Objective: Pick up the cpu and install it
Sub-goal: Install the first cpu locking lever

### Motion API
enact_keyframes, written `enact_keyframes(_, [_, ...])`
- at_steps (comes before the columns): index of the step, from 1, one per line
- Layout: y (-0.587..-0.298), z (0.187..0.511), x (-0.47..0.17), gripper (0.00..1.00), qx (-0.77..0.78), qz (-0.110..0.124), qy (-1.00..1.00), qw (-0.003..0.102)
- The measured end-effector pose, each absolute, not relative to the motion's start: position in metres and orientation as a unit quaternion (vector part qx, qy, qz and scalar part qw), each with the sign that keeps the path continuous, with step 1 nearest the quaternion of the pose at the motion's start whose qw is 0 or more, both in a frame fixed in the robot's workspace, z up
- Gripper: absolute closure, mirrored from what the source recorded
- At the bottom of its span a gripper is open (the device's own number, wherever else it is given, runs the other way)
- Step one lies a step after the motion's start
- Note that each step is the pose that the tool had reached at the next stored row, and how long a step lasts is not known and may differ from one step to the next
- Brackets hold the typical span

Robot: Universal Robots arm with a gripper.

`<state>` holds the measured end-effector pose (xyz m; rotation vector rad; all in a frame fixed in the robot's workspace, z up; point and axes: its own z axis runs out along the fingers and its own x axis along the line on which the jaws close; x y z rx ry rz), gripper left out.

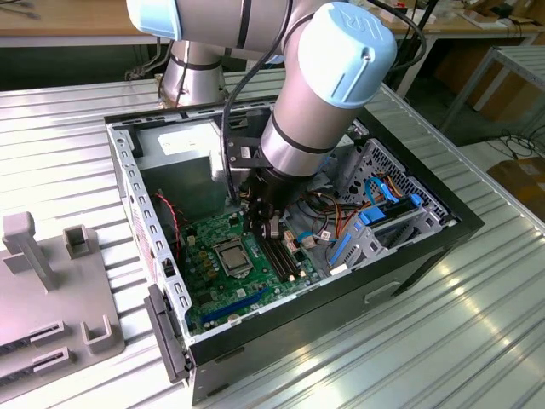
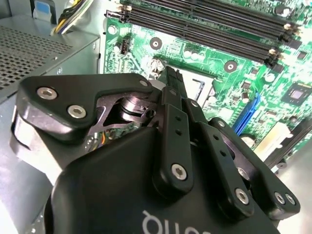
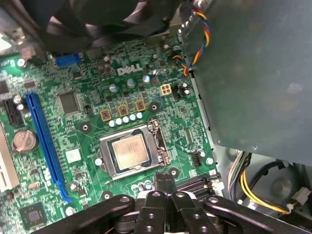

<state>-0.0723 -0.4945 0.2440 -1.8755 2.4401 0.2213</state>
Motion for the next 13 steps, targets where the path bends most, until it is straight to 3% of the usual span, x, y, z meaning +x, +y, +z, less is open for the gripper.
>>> enact_keyframes(13, [-0.4945,0.2441,-0.0723,0.89,-0.633,0.072,0.770,0.026])
